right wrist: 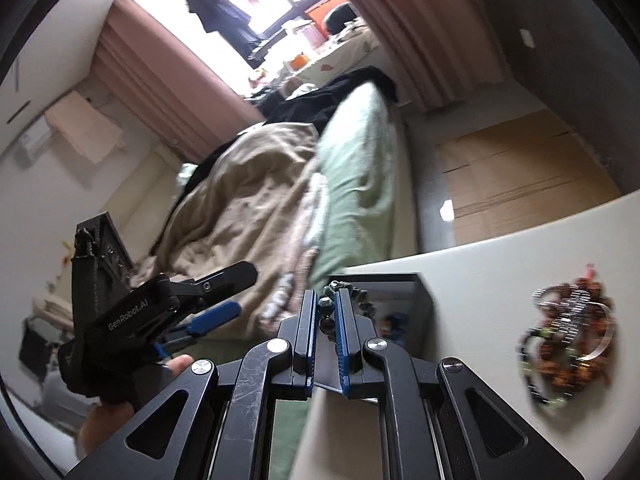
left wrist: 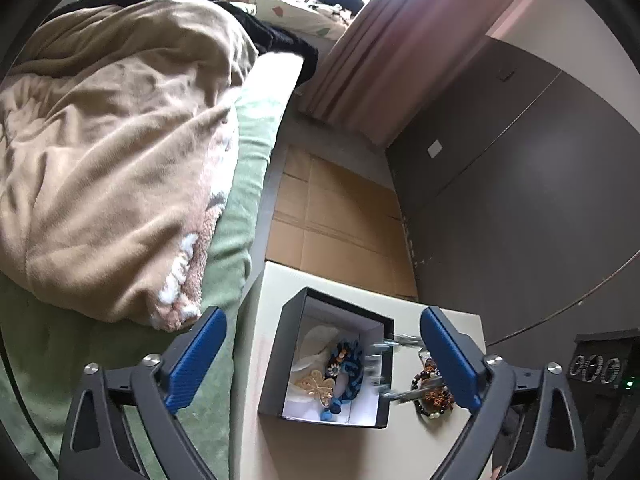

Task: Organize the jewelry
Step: 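Lower both held items into the black box and open both grippers, then move the left gripper to the black-and-green bead bracelet on the pile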

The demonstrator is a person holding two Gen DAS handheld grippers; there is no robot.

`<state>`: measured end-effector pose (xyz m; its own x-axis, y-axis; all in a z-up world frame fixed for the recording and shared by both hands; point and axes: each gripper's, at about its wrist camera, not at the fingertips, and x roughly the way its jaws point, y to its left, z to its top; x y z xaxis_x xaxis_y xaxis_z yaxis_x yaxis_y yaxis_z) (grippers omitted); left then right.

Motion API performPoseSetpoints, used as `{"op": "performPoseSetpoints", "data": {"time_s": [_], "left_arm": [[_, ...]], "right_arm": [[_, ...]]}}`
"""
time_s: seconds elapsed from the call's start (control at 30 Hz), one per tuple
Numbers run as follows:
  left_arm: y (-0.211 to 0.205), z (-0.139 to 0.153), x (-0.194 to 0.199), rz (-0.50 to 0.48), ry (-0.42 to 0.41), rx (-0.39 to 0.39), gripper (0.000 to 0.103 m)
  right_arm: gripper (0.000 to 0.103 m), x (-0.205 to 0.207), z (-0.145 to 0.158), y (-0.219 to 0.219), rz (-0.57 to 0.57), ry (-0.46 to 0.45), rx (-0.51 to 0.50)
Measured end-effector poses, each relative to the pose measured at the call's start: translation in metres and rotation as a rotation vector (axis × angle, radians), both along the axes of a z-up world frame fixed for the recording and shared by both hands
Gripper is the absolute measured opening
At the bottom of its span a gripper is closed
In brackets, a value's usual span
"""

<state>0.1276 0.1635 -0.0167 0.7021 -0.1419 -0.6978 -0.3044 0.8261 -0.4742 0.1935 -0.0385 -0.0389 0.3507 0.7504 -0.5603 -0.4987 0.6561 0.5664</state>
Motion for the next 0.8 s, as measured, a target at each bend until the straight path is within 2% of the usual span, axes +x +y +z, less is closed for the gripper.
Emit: {"op": "performPoseSetpoints", "data": {"time_s": [0.03, 0.07, 0.1, 0.17, 0.27, 0.37, 0.53, 0.6, 0.8], "left_arm": [[0.0, 0.001, -0.001, -0.001, -0.004, 0.0, 0.099], [0.0, 0.001, 0.0, -0.002, -0.005, 0.002, 0.099], [0.0, 0.001, 0.0, -0.003, -0.005, 0.003, 0.099], [-0.001, 0.002, -0.001, -0.006, -0.005, 0.003, 0.099], [-0.005, 0.003, -0.002, -0.015, -0.01, -0.002, 0.1], [-0.013, 0.005, -0.001, -0.029, -0.018, 0.006, 0.1], [-0.032, 0.007, 0.001, -0.063, -0.011, 0.028, 0.1], [-0.04, 0.006, 0.002, -0.073, -0.008, 0.033, 0.1], [-0.068, 0.004, 0.004, -0.115, 0.0, 0.063, 0.1]], "right_arm": [[0.021, 0.0, -0.001, 0.003, 0.008, 0.01, -0.017], [0.042, 0.001, -0.003, 0.005, 0.012, 0.026, -0.031], [0.059, 0.0, -0.004, 0.003, -0.002, 0.028, -0.03], [0.067, 0.0, -0.004, -0.006, -0.043, 0.014, -0.036], [0.068, 0.004, -0.006, -0.027, -0.072, 0.041, -0.05], [0.091, 0.006, -0.006, -0.049, -0.114, 0.054, -0.063], [0.096, 0.007, -0.002, -0.082, -0.165, 0.053, -0.078], [0.103, 0.009, -0.002, -0.094, -0.187, 0.053, -0.086], [0.103, 0.007, 0.0, -0.125, -0.241, 0.06, -0.1]]}}
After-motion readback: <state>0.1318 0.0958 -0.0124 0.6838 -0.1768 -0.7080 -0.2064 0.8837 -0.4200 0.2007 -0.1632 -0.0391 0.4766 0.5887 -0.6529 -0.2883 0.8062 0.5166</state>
